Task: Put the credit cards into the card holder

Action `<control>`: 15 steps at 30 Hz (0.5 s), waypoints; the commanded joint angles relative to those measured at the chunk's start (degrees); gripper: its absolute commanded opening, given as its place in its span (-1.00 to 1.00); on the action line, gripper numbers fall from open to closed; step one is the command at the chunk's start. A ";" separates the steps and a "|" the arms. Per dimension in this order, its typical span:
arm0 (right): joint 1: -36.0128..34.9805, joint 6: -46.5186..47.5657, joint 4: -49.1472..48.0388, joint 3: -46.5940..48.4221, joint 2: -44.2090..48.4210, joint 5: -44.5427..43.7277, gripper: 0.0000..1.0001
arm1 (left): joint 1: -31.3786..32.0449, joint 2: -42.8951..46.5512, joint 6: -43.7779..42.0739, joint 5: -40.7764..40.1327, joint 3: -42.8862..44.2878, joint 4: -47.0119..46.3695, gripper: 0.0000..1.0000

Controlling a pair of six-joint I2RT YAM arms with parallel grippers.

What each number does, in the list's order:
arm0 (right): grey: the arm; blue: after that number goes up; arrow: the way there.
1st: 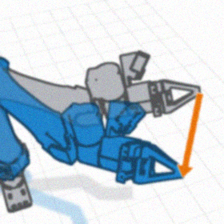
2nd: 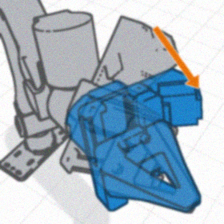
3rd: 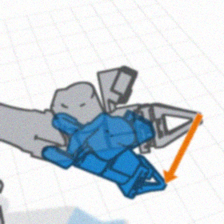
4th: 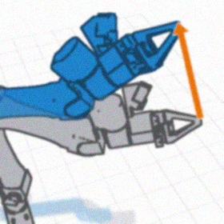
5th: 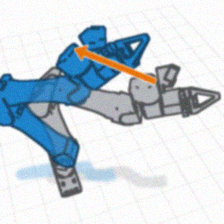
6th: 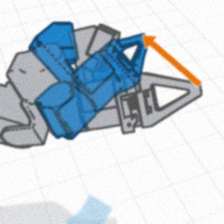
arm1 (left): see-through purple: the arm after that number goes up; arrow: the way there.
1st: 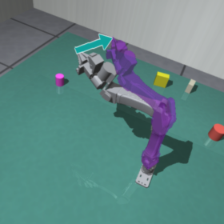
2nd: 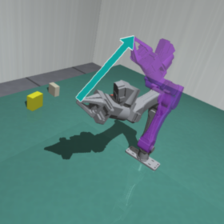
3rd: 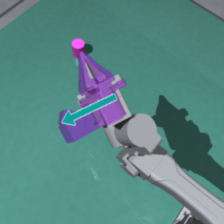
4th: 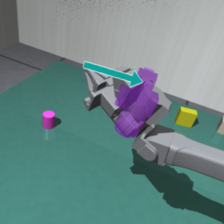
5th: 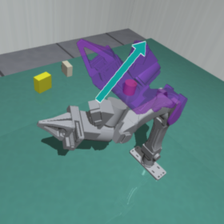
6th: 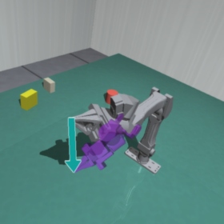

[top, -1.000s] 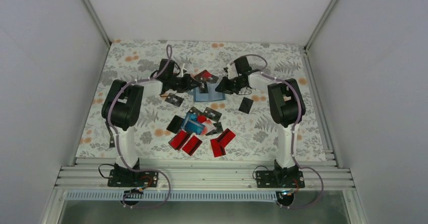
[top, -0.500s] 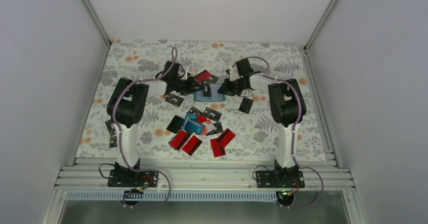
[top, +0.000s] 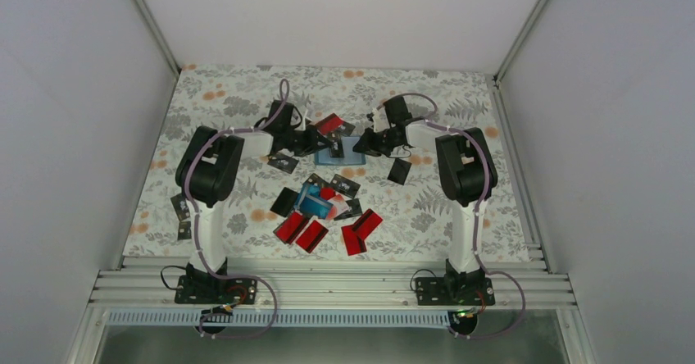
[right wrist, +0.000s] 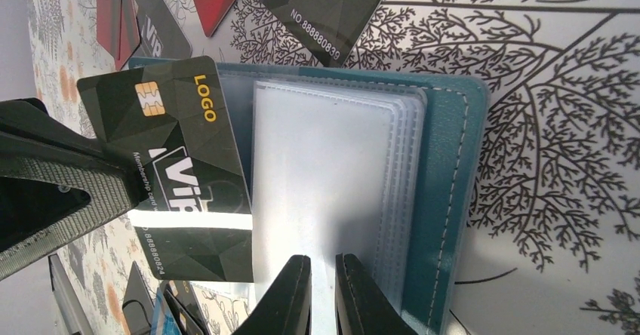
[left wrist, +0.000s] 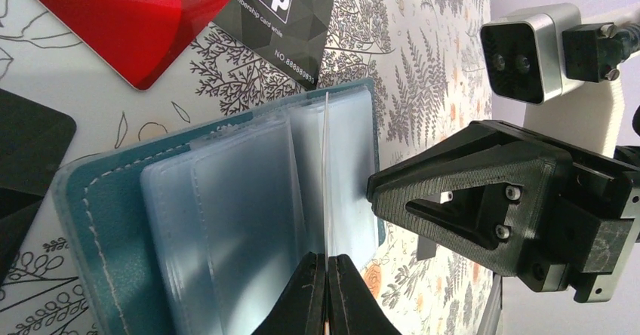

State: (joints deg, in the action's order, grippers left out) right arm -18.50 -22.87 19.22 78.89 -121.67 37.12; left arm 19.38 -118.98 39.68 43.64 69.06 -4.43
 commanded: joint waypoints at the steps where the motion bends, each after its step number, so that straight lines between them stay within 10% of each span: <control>1: 0.34 -0.04 0.53 -1.34 0.32 -1.27 -0.76 | 0.56 -1.85 0.40 0.00 0.91 -0.57 -0.95; 15: 0.90 -0.24 2.03 -2.25 3.33 -9.85 -0.56 | 1.03 -2.79 -1.76 0.17 3.54 5.91 -0.95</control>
State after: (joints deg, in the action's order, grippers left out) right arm -18.13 -23.00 19.40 77.69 -119.94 32.60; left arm 20.12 -120.73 39.40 43.70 70.78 -1.78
